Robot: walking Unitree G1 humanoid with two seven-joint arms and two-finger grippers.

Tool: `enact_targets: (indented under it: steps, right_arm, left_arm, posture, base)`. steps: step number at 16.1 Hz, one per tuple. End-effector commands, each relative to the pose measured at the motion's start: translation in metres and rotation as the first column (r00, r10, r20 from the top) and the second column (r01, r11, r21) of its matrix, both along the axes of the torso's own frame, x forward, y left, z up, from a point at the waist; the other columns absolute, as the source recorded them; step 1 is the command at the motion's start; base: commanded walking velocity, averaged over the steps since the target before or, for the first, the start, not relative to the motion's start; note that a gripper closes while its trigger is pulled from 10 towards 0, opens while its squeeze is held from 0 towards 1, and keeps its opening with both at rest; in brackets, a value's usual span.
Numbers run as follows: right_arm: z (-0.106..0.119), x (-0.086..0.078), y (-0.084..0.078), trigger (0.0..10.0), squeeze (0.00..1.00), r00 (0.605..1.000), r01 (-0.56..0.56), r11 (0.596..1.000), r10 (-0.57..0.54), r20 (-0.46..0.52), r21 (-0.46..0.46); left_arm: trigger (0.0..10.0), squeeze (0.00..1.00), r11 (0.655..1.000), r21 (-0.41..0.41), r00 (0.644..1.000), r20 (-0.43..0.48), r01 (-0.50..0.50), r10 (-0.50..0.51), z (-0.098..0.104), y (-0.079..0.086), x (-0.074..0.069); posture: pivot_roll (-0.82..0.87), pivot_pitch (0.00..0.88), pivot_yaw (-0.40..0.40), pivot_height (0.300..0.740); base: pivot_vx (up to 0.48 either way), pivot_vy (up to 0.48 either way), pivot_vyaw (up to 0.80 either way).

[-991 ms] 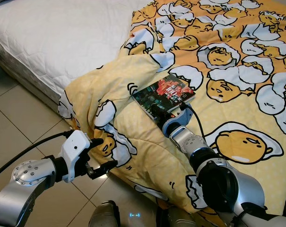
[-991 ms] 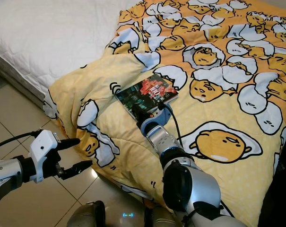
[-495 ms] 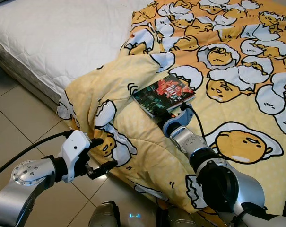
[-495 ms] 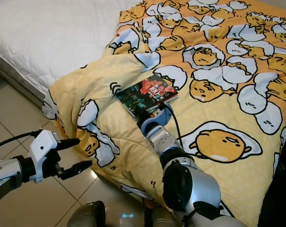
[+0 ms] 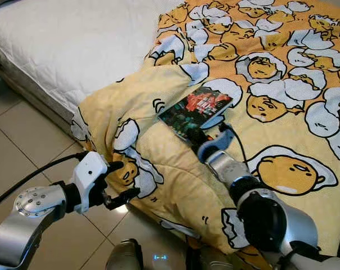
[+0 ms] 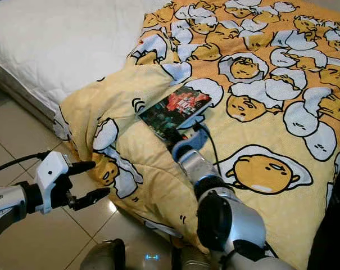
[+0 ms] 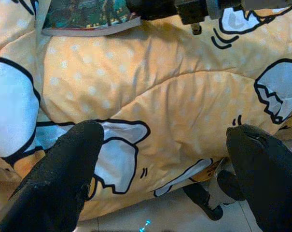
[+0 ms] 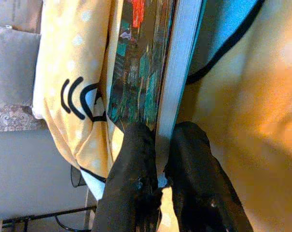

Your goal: Clean up the room

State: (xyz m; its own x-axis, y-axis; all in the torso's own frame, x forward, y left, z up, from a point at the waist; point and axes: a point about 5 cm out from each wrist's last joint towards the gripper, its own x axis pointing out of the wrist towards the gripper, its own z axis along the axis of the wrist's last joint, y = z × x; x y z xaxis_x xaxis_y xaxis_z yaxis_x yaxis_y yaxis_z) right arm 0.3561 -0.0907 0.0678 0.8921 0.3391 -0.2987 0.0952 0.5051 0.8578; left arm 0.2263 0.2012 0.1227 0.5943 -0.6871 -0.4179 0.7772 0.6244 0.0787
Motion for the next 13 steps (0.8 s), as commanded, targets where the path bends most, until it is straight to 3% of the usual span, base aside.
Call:
enact_targets:
  steps: [1,2,4,7,8,9,10,11,13]
  right_arm:
    - [-0.01,-0.005,-0.021,0.0,0.0,0.999,0.037,0.999,-0.037,-0.014,0.013]
    - [-0.011,-0.006,-0.025,0.0,0.0,0.999,0.04,0.999,-0.04,-0.015,0.012]
    - [-0.023,-0.016,-0.05,0.0,0.0,0.999,0.035,0.999,-0.035,-0.042,-0.001]
    - [-0.04,-0.031,-0.063,0.0,0.0,0.995,-0.033,0.998,0.029,-0.094,-0.048]
    - [-0.044,-0.035,-0.064,2.0,0.0,0.992,-0.056,0.996,0.048,-0.114,-0.066]
    - [-0.045,-0.035,-0.062,10.0,0.0,0.991,-0.06,0.995,0.05,-0.125,-0.075]
    - [-0.044,-0.034,-0.059,10.0,0.0,0.991,-0.068,0.994,0.057,-0.121,-0.086]
    - [-0.041,-0.031,-0.055,10.0,1.0,0.992,-0.056,0.995,0.046,-0.113,-0.088]
    - [-0.038,-0.028,-0.051,10.0,1.0,0.995,-0.02,0.997,0.012,-0.101,-0.074]
  left_arm:
    - [10.0,1.0,1.0,0.003,1.0,-0.009,0.004,-0.004,-0.003,0.0,-0.001]
    - [10.0,1.0,1.0,0.003,1.0,-0.009,0.004,-0.004,-0.003,0.0,-0.001]
    - [10.0,1.0,1.0,0.001,1.0,-0.005,0.002,-0.002,-0.004,0.0,0.0]
    - [10.0,1.0,1.0,-0.002,1.0,0.001,0.006,-0.006,-0.004,0.002,0.002]
    - [10.0,1.0,1.0,-0.003,1.0,0.003,0.008,-0.008,-0.004,0.002,0.002]
    - [10.0,1.0,1.0,-0.003,1.0,0.002,0.013,-0.013,-0.004,0.002,0.003]
    - [10.0,1.0,1.0,-0.001,1.0,0.003,0.017,-0.017,-0.004,0.002,0.003]
    - [10.0,1.0,1.0,0.002,1.0,0.004,0.022,-0.022,-0.004,0.003,0.003]
    - [10.0,1.0,1.0,0.004,1.0,0.005,0.028,-0.028,-0.004,0.003,0.003]
  posture:
    - [0.27,0.188,-0.044,0.74]
    - [0.27,0.186,-0.046,0.74]
    - [0.25,0.176,-0.05,0.74]
    - [0.24,0.169,-0.049,0.74]
    - [0.24,0.168,-0.048,0.74]
    - [0.24,0.168,-0.046,0.74]
    - [0.24,0.168,-0.045,0.74]
    - [0.25,0.167,-0.045,0.74]
    - [0.26,0.165,-0.045,0.74]
  base:
    - [0.0,0.0,0.0]
    - [0.0,0.0,0.0]
    - [0.0,0.0,0.0]
    - [0.0,0.0,0.0]
    - [0.0,0.0,0.0]
    - [0.0,0.0,0.0]
    - [0.0,0.0,0.0]
    - [0.0,0.0,0.0]
    - [0.0,0.0,0.0]
